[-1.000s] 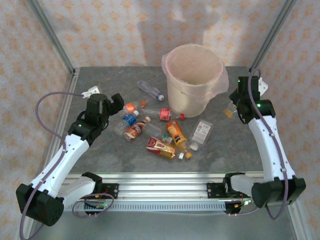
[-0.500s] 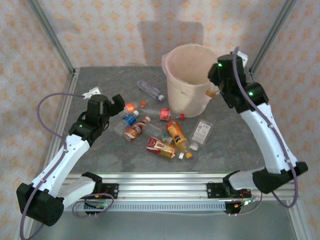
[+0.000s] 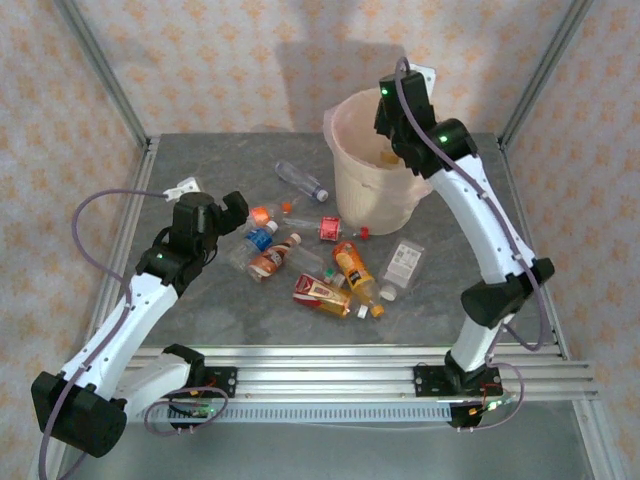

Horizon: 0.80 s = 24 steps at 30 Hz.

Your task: Put the plastic bottles in the bin

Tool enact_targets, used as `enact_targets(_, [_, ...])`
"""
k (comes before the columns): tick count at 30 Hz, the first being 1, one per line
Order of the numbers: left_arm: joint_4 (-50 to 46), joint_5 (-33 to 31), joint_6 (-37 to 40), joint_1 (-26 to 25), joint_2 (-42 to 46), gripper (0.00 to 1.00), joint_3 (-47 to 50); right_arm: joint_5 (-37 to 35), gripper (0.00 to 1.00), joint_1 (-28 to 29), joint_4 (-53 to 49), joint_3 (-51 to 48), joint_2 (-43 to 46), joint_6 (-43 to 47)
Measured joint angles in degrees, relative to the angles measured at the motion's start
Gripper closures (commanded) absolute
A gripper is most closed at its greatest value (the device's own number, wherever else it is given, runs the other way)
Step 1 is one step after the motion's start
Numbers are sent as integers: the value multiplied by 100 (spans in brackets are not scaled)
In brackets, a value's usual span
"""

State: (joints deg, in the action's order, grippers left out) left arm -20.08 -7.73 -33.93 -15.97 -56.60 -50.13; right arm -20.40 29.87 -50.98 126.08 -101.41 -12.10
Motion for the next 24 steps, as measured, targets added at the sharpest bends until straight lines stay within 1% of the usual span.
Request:
enact_targets(5, [0,4,-55,0,0,0,11,-44,82,0,-164,981,-752,315])
enact_targets(7, [0,4,-57,0,0,0,11,-92,79,0,-205,1460,-1139,483])
enact_targets(12, [-2,4,-57,0,26,0,11,-236,78,-15,-407,2424,-2006,743])
enact_targets(18, [-4,2,-59,0,83,0,11,-149,78,-177,-739,2566,-2468,767])
enact_targets(24, [-7,2,-76,0,87,0,11,201,78,-442,-1086,2505,-2553,627])
